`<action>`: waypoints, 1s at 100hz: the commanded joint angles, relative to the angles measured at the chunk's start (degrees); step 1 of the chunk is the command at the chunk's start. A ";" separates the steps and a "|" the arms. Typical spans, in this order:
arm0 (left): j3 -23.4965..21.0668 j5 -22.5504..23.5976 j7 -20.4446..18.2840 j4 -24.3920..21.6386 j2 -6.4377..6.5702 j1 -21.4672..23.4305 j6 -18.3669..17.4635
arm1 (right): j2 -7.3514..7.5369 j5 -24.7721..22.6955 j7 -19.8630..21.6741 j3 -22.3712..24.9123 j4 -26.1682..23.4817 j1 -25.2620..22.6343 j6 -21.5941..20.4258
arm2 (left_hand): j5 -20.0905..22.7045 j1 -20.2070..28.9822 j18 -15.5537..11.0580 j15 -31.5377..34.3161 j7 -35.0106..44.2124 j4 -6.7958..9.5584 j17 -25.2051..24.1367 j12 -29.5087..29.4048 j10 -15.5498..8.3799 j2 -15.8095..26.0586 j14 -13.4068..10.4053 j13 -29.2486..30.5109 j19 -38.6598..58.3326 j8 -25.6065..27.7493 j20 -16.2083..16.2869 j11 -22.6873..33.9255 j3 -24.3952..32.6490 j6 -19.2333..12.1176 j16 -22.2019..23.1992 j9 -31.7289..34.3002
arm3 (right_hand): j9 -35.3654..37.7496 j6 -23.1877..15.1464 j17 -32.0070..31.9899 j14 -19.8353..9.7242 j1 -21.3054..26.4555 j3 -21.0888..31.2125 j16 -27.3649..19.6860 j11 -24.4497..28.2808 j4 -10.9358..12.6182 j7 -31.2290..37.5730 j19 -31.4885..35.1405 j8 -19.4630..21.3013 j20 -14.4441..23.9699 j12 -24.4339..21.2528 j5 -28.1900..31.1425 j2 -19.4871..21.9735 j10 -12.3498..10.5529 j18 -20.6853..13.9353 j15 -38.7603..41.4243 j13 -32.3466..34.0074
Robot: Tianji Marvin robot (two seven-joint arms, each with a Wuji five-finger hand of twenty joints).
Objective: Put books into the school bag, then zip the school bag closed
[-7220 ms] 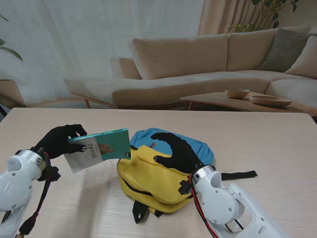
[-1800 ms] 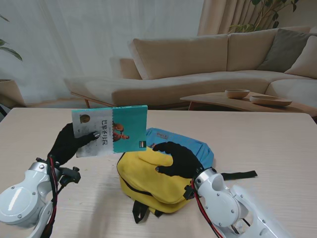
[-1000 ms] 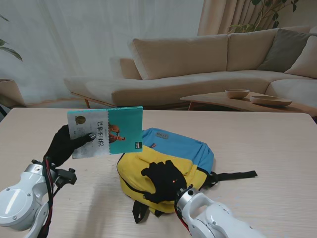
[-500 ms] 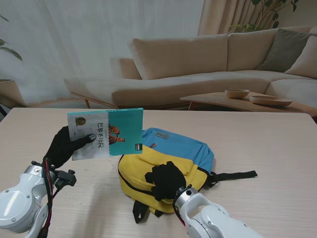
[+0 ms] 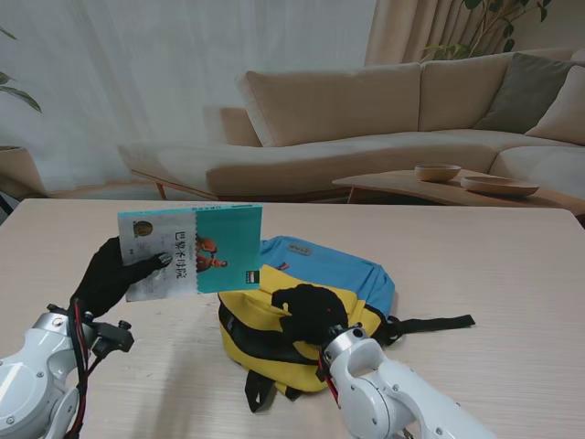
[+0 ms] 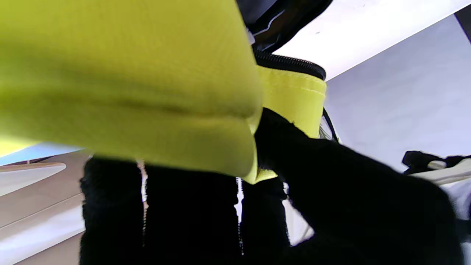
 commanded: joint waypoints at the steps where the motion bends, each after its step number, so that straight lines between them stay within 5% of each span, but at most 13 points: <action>1: -0.69 0.33 -1.14 -2.13 -0.05 1.68 -0.20 | -0.83 0.27 0.29 0.46 -0.85 0.87 0.88 | 11.64 9.91 1.38 3.50 19.49 3.25 0.09 4.30 -5.52 11.06 -0.24 2.32 2.31 10.45 1.61 11.56 7.50 -9.12 0.88 3.20 | 1.56 -9.57 0.90 -0.77 8.74 3.84 1.12 2.15 5.79 10.20 4.78 9.08 1.30 1.51 6.15 5.79 -0.05 -0.42 2.69 3.07; 21: -3.08 2.58 -1.08 -4.55 -0.03 5.26 0.12 | -1.87 2.44 -0.88 1.04 -0.58 3.55 4.78 | 11.50 9.91 1.28 3.85 19.36 3.46 0.52 4.27 -5.37 11.20 -0.21 2.56 2.68 10.45 1.77 11.54 7.34 -9.08 0.99 3.22 | 1.19 -9.29 0.65 -0.72 8.89 3.18 1.35 2.57 6.00 10.26 5.53 9.71 1.74 2.20 5.87 6.63 0.28 -0.47 3.63 2.76; 51: -4.25 4.09 -3.82 -6.81 0.43 8.67 5.61 | -3.13 4.48 -3.13 2.25 -0.27 6.52 8.53 | 10.54 9.91 1.46 4.63 19.12 3.92 1.57 4.13 -5.06 11.45 -0.33 3.15 3.42 10.23 2.06 11.62 7.11 -8.95 1.04 3.19 | 0.28 -9.11 -0.32 -0.75 9.30 1.91 1.94 3.65 6.47 10.76 6.34 10.94 2.53 3.55 5.23 8.27 0.59 -0.63 5.06 1.90; 100: -0.04 4.95 -6.33 -4.94 1.02 5.16 16.46 | -4.55 3.82 -10.13 3.61 -1.10 7.87 6.52 | 9.25 9.91 0.91 5.39 19.64 4.48 2.03 3.83 -5.28 12.01 -0.99 3.17 3.89 9.67 2.06 12.15 6.47 -9.13 0.88 2.69 | -2.09 -10.70 -2.15 -0.76 9.41 -0.56 3.26 4.88 6.21 11.48 6.88 13.96 3.97 5.81 4.31 10.70 0.31 -1.27 6.49 -0.95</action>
